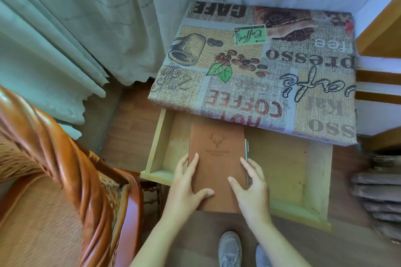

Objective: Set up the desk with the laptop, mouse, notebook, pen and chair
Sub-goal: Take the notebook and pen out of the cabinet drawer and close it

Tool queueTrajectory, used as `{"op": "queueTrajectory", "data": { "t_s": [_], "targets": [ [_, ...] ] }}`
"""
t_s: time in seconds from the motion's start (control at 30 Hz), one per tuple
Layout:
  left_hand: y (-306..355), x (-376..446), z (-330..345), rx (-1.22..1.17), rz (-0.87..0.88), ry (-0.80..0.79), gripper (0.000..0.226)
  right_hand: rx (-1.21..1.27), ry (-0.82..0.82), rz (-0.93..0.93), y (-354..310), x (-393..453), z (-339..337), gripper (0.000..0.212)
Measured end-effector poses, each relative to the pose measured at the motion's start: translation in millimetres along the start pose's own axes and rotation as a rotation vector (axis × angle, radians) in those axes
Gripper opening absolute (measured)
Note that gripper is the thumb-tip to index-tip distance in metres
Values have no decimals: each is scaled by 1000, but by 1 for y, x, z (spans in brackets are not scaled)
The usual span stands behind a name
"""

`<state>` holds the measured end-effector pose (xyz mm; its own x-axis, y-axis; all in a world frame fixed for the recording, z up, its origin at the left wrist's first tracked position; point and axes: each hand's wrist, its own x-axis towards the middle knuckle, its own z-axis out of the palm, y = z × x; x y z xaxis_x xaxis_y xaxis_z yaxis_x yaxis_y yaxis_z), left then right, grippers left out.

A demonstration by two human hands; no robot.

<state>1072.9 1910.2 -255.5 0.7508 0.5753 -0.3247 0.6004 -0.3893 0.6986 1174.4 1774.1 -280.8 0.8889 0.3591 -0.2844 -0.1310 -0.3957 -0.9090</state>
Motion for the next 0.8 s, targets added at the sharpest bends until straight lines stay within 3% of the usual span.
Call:
{"op": "queueTrajectory", "data": {
  "t_s": [0.53, 0.8],
  "targets": [
    [38, -29, -50, 53, 79, 156, 99, 35, -6, -209, -62, -16, -10, 55],
    [96, 75, -47, 28, 187, 141, 100, -94, 124, -294, -98, 81, -37, 54]
  ]
}}
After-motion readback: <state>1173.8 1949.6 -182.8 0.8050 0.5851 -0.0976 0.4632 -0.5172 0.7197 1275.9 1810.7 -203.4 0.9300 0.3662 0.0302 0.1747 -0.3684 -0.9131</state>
